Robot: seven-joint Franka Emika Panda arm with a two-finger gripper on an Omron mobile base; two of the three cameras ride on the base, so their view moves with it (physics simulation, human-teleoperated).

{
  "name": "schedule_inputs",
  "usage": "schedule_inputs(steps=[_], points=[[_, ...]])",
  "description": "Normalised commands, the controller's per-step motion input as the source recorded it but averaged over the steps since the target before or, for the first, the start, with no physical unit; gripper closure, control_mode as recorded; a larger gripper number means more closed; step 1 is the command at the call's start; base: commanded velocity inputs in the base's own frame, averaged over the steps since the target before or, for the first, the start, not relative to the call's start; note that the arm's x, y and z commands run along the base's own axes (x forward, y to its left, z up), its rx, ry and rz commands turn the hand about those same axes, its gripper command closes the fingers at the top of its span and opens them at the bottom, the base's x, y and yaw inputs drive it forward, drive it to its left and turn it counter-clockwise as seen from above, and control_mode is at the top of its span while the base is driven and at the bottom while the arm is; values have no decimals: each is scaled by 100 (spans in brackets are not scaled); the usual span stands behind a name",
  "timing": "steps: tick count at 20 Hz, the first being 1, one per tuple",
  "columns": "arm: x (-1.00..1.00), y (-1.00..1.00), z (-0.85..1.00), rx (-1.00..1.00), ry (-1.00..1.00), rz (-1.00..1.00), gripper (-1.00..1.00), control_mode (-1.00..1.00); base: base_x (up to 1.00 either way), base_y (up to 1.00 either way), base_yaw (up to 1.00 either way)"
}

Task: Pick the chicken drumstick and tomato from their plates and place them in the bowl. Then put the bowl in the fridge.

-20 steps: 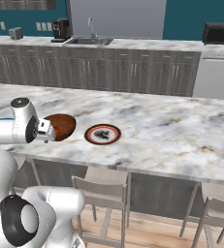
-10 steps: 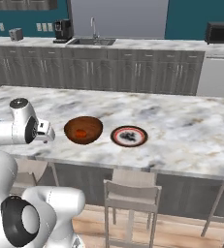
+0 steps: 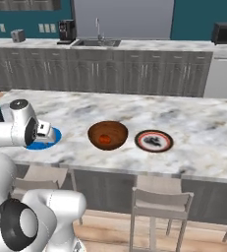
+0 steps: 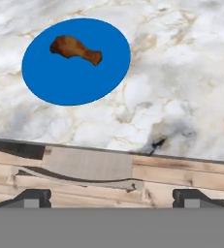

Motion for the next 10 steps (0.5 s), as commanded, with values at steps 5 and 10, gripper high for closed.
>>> schedule_inputs(steps=[5, 10], points=[[0, 0, 0, 0, 0, 0, -100, 100, 49, 23, 6], [0, 0, 0, 0, 0, 0, -100, 100, 51, 18, 14]])
